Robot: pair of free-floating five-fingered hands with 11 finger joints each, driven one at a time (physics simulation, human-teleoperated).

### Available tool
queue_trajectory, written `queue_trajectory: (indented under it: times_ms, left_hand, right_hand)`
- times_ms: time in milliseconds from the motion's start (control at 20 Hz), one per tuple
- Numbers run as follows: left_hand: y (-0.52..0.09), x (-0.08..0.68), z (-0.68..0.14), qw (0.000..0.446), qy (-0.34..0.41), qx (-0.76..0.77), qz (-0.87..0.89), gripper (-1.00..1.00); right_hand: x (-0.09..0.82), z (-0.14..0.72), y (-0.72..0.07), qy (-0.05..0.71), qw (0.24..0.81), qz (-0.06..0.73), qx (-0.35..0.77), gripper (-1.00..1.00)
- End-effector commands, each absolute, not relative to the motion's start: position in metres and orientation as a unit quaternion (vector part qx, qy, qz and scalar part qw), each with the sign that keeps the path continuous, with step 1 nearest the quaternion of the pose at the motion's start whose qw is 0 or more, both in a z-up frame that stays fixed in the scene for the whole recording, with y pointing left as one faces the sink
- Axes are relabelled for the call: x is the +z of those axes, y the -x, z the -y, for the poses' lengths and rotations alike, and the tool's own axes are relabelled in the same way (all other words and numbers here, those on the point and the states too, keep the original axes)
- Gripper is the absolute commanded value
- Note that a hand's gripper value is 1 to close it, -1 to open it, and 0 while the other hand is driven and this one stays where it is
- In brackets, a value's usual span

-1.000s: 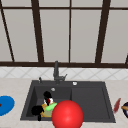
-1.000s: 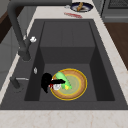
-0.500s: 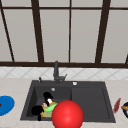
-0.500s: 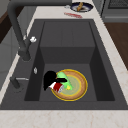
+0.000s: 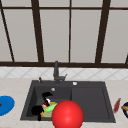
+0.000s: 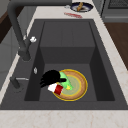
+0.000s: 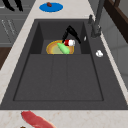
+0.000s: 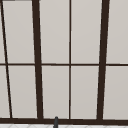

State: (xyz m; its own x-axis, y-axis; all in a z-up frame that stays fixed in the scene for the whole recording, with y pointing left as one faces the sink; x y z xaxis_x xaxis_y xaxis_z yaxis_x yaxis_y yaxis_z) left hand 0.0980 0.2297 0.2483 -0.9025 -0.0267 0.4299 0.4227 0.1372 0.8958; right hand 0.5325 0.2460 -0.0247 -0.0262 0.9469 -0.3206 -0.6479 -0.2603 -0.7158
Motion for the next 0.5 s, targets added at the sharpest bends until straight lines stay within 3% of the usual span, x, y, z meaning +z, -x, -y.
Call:
queue_trajectory:
  times_ms: [0,450]
  left_hand:
    - [-0.098,0.248,-0.23,0.175,0.135,-0.643,0.734,0.0]
    - [-0.098,0.248,-0.23,0.175,0.135,-0.643,0.734,0.0]
  right_hand:
    - [-0.025,-0.264,-0.515,0.415,0.571,0.214,0.675,-1.0]
    - [-0.021,-0.279,-0.502,0.377,0.583,0.256,0.673,-1.0]
